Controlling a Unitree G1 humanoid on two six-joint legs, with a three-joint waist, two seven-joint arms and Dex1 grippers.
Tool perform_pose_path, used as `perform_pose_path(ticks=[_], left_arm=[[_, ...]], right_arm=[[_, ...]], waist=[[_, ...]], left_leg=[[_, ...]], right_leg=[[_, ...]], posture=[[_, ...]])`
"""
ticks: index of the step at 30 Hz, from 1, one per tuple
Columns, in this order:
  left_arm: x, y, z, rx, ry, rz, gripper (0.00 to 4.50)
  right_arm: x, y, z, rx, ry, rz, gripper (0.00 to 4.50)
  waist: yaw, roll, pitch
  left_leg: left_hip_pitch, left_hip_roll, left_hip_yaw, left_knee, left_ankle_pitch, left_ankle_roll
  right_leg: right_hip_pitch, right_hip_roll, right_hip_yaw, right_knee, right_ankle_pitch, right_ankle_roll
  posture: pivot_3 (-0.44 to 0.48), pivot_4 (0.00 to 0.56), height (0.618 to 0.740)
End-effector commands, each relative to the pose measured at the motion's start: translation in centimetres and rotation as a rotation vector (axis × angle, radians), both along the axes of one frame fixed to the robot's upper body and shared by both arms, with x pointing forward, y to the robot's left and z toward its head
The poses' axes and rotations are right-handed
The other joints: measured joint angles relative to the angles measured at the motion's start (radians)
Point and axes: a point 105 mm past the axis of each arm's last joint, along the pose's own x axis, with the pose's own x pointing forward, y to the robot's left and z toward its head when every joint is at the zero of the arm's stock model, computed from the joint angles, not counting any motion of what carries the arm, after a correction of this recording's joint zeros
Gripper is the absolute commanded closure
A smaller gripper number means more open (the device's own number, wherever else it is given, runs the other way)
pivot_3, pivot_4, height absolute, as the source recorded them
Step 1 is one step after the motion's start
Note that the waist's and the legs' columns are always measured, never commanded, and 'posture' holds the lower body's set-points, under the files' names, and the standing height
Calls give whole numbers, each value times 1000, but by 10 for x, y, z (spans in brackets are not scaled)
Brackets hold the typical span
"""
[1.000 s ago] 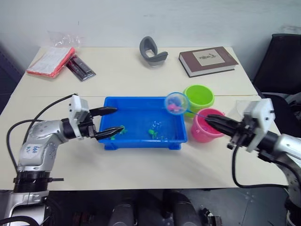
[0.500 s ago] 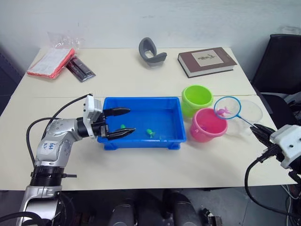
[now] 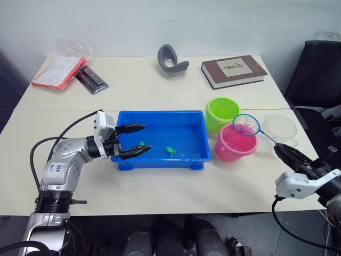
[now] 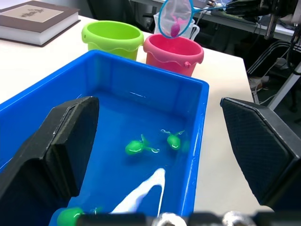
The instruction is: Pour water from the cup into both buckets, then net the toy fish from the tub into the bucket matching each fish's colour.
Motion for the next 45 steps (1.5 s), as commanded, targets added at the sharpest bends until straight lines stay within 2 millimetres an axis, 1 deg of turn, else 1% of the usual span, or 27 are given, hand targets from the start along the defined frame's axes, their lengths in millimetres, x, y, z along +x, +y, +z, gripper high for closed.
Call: perform_pose_path(ticks=[1,4,6,8,10,12,13,15,16,17,18,19,20,22,23,24,27,28,30,32,36,38,42,45], left_arm=[[-3,0,8,-11,-51,6,62],[-3,0,7,-11,-53,9,62],[-3,0,7,-11,-56,11,62],[-4,2,7,-13,-61,18,62],[-5,8,8,-10,-71,26,62],[-7,17,10,-9,-82,42,62],[-7,19,11,-9,-86,47,62],[-9,28,13,-6,-95,66,62],[-9,31,14,-5,-97,73,62],[-9,34,14,-1,-98,82,62],[-10,38,14,5,-99,90,62],[-11,44,15,13,-103,111,62],[-12,50,16,21,-109,130,62],[-13,60,18,32,-117,168,62],[-14,62,19,34,-118,178,62],[-16,69,18,45,-113,195,62],[-24,88,15,91,-84,236,62],[-25,92,15,101,-79,244,62],[-27,96,18,133,-78,247,62],[-31,97,20,156,-72,241,62],[-38,92,16,187,-54,216,62],[-40,89,15,187,-52,211,62],[-42,81,14,174,-42,200,62],[-42,70,14,136,-17,174,62]], right_arm=[[-2,-1,1,-81,-72,27,4500],[2,-3,5,-87,-117,13,4500],[5,-6,6,-58,-120,-12,4500],[8,-7,10,33,-121,-21,4500],[11,0,22,162,-117,22,4500],[13,14,31,323,-38,101,4500],[13,19,35,368,-9,133,4500],[14,35,45,521,110,212,4500],[14,40,47,565,154,236,4500],[14,45,48,646,232,258,4500],[14,51,54,679,256,293,4500],[15,61,58,798,348,335,4500],[14,70,61,869,435,377,4500],[10,89,64,966,597,438,4500],[9,93,65,979,636,443,4500],[10,100,64,966,688,437,4500],[23,114,40,767,834,303,4500],[28,118,38,734,838,284,4500],[48,122,44,663,754,254,4500],[63,122,47,531,680,235,4500],[77,116,40,222,638,229,4500],[82,113,38,159,631,225,4500],[88,109,32,-10,685,213,4500],[92,115,30,-132,728,243,4500]], waist=[[-2,0,0],[-3,0,0],[-3,0,0],[-5,0,0],[-6,0,0],[-10,0,0],[-10,0,0],[-9,0,0],[-8,0,0],[-7,0,0],[-5,0,0],[-2,0,0],[-2,0,0],[-1,0,0],[0,0,0],[0,0,0],[-2,0,0],[-3,0,0],[-3,0,0],[0,0,0],[1,0,0],[-2,0,0],[-4,0,0],[-8,1,0]], left_leg=[[0,0,0,0,0,0],[0,0,0,0,0,0],[0,0,0,0,0,-1],[0,1,0,0,0,-1],[0,1,0,0,0,-1],[1,1,0,0,0,0],[1,1,-1,0,0,0],[1,1,-2,0,0,0],[1,2,-2,0,0,0],[1,2,-2,0,0,0],[1,2,-2,0,0,0],[1,2,-3,0,0,0],[0,2,-3,0,0,0],[0,1,-3,1,0,1],[0,2,-4,0,0,1],[0,2,-4,0,0,1],[0,0,-4,1,-1,3],[0,0,-4,0,-2,3],[-1,1,-4,1,-2,3],[-2,0,-4,1,-3,3],[-4,-1,-4,0,-3,4],[-4,-1,-2,1,-4,5],[-4,-1,0,1,-5,5],[-4,0,0,1,-5,5]], right_leg=[[0,0,0,0,0,0],[0,0,1,0,0,0],[0,0,2,0,0,0],[0,0,2,0,0,0],[0,1,2,0,0,-1],[0,1,2,0,0,-1],[1,1,1,0,-1,-1],[1,0,1,1,-1,-1],[1,0,0,1,-1,-1],[1,0,0,1,-1,-1],[1,0,0,1,-1,-1],[1,0,0,1,-1,-1],[1,-1,-1,0,-1,-1],[1,-4,-1,0,-1,-1],[1,-8,-2,0,-1,-1],[1,-9,-3,1,-1,-2],[1,-11,-5,1,-1,-2],[1,-12,-5,0,-1,-2],[0,-12,-6,0,-1,-3],[-1,-13,-6,0,-1,-3],[-1,-12,-8,0,-1,-2],[-1,-11,-10,0,-1,-1],[-2,-10,-13,-2,0,0],[-1,-10,-13,-1,0,0]], posture=[[0,150,740],[0,150,740],[0,150,740],[0,150,740],[0,150,740],[0,150,740],[0,150,740],[0,150,740],[0,150,740],[0,150,740],[0,150,740],[0,150,740],[0,150,740],[0,150,740],[0,150,740],[0,150,740],[0,150,740],[0,150,740],[0,150,740],[0,150,740],[0,150,740],[0,150,740],[0,150,740],[0,150,740]])
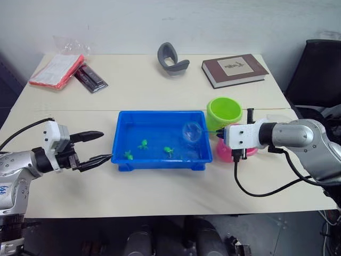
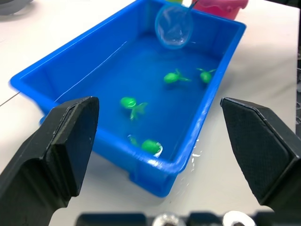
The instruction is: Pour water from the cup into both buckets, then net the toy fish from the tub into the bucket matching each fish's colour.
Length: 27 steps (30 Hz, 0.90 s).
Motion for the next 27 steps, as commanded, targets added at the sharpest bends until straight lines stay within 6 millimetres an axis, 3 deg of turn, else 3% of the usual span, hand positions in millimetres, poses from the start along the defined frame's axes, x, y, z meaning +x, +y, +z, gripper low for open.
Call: perform_pose_path(ticks=[1,8,16,27], left_arm=[[-4,-15,7,-55,0,-46,62],[-3,-23,7,-57,-3,-56,62],[-3,-25,7,-61,-4,-58,62],[0,-23,12,-96,-25,-33,62]], right_arm=[[4,10,5,-139,4,97,4500],[8,26,-12,-280,69,188,4500],[1,35,-14,-300,144,254,4500],[0,48,-9,-52,322,213,4500]], waist=[[-3,0,0],[-16,0,0],[-21,0,0],[-21,0,0]], left_leg=[[0,0,0,0,0,0],[0,1,-1,0,0,-2],[0,1,-2,1,0,-2],[0,0,-2,1,0,-2]], right_leg=[[0,1,0,0,0,0],[0,1,-1,1,0,-1],[0,0,-1,2,0,-1],[0,0,-1,2,0,-1]], posture=[[0,150,740],[0,150,740],[0,150,740],[0,150,740]])
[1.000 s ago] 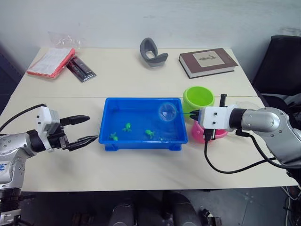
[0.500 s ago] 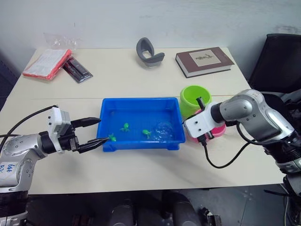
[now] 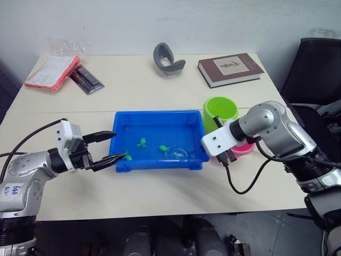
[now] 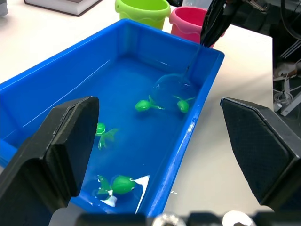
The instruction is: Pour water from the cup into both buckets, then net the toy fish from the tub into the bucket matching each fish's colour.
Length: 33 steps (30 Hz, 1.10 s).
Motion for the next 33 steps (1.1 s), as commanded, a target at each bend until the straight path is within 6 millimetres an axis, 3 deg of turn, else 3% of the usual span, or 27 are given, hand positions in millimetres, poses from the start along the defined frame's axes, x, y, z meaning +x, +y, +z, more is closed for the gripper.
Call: perform_pose_path(ticks=[1,10,26,33], left_arm=[[-2,1,11,-9,-43,-1,62],[-4,2,7,-10,-30,17,62],[-6,6,5,-6,-28,32,62],[-5,3,6,-11,-22,10,62]], right_arm=[[-1,2,10,84,36,-13,4500],[-4,2,9,166,130,-53,4500],[13,-15,8,472,234,-247,4500],[12,-20,31,643,219,-282,4500]], waist=[[0,0,0],[0,0,0],[0,0,0],[0,0,0]], left_leg=[[0,0,0,0,0,0],[0,0,0,0,0,0],[0,0,0,0,0,0],[0,0,0,0,0,0]], right_leg=[[0,0,0,0,0,0],[0,0,0,0,0,0],[0,-1,0,0,0,0],[0,-1,0,0,0,0]], posture=[[0,150,740],[0,150,740],[0,150,740],[0,150,740]])
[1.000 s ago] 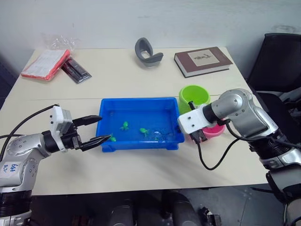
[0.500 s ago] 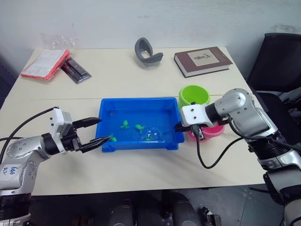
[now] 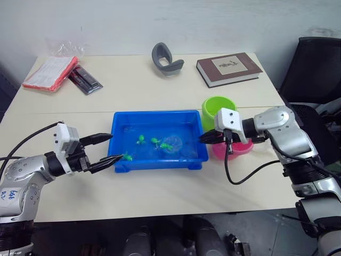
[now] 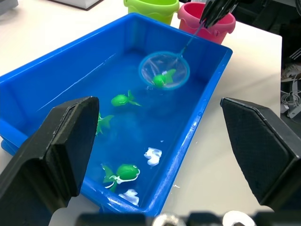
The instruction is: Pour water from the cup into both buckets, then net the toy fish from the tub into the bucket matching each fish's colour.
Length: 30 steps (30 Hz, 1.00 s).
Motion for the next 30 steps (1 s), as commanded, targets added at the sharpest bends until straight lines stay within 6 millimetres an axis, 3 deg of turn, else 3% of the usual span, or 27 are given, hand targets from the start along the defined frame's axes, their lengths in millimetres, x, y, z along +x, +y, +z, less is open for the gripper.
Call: perform_pose_path(ticks=[1,9,15,19,24,30], left_arm=[[-2,-3,10,-9,-35,-34,62],[7,-7,22,-65,-83,-32,62],[21,-21,26,-118,-89,-43,62],[31,-25,28,-109,-107,-46,62],[43,-27,36,-122,-184,-37,62],[46,-34,30,-131,-189,-48,62]], right_arm=[[-1,-3,25,119,-78,-37,4500],[-29,-23,36,247,-129,-91,4500],[-42,-39,26,262,-163,-183,4500],[-51,-49,43,321,-188,-221,4500],[-50,-86,65,336,-258,-353,4500],[-31,-132,73,233,-432,-532,4500]], waist=[[0,0,0],[12,0,0],[24,0,0],[25,0,0],[27,0,0],[27,0,0]], left_leg=[[0,0,0,0,0,0],[0,-1,-1,0,0,0],[1,-1,1,0,0,0],[1,-1,1,0,0,0],[1,-1,1,0,0,0],[1,-1,1,0,0,1]], right_leg=[[0,0,0,0,0,0],[0,0,0,0,0,0],[0,1,1,1,0,0],[0,2,1,1,0,0],[1,2,0,0,0,1],[1,2,1,0,0,1]], posture=[[0,150,740],[0,150,740],[0,150,740],[0,150,740],[0,150,740],[0,150,740]])
